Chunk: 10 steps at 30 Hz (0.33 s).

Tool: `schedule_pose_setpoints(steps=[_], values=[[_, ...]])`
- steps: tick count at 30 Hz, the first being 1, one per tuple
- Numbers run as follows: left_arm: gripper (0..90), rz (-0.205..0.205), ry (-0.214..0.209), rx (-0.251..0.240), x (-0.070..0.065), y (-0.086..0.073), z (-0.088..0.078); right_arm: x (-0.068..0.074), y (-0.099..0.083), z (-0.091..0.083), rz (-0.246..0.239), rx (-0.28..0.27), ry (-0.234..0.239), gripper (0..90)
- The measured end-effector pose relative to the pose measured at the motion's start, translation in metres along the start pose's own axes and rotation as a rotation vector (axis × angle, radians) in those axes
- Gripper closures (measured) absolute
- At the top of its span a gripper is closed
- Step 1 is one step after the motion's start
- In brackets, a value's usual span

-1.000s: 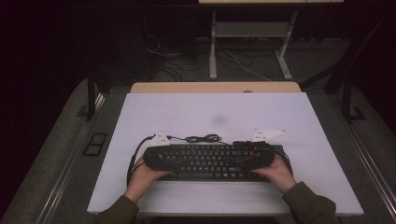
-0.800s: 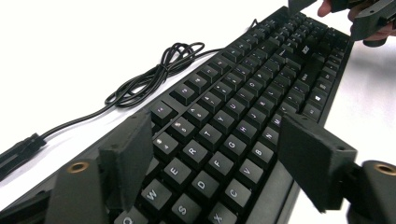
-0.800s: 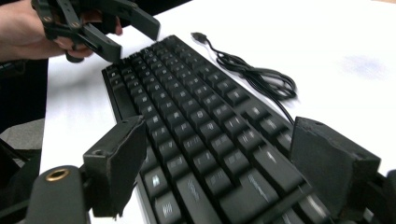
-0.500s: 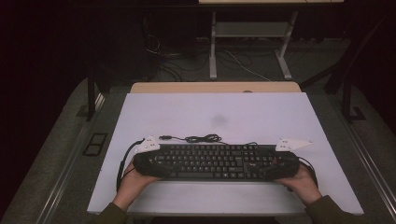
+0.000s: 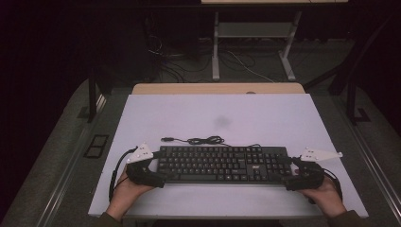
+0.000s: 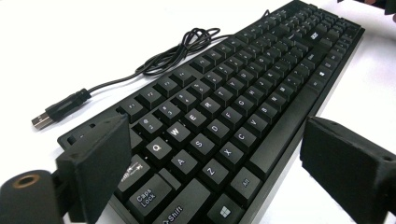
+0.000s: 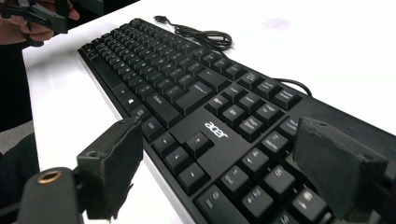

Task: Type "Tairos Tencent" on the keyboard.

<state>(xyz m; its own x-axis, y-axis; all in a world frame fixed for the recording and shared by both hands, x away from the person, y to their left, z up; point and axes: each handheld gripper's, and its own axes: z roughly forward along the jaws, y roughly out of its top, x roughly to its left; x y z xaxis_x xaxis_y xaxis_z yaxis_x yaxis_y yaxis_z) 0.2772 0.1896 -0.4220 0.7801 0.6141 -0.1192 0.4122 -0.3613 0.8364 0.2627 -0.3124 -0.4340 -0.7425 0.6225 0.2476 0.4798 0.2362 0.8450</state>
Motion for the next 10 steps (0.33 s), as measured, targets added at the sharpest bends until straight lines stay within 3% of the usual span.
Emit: schedule_pose_setpoints(steps=[4,10], values=[[0.2,-0.005,0.006,0.01,-0.0001,0.0001,0.0027,-0.0005,-0.0013,-0.0001,-0.001,-0.004,-0.005,15.7],[0.0,-0.004,0.01,0.01,-0.0003,0.0013,0.0031,0.0019,-0.002,0.0005,-0.01,0.007,0.0,15.7]])
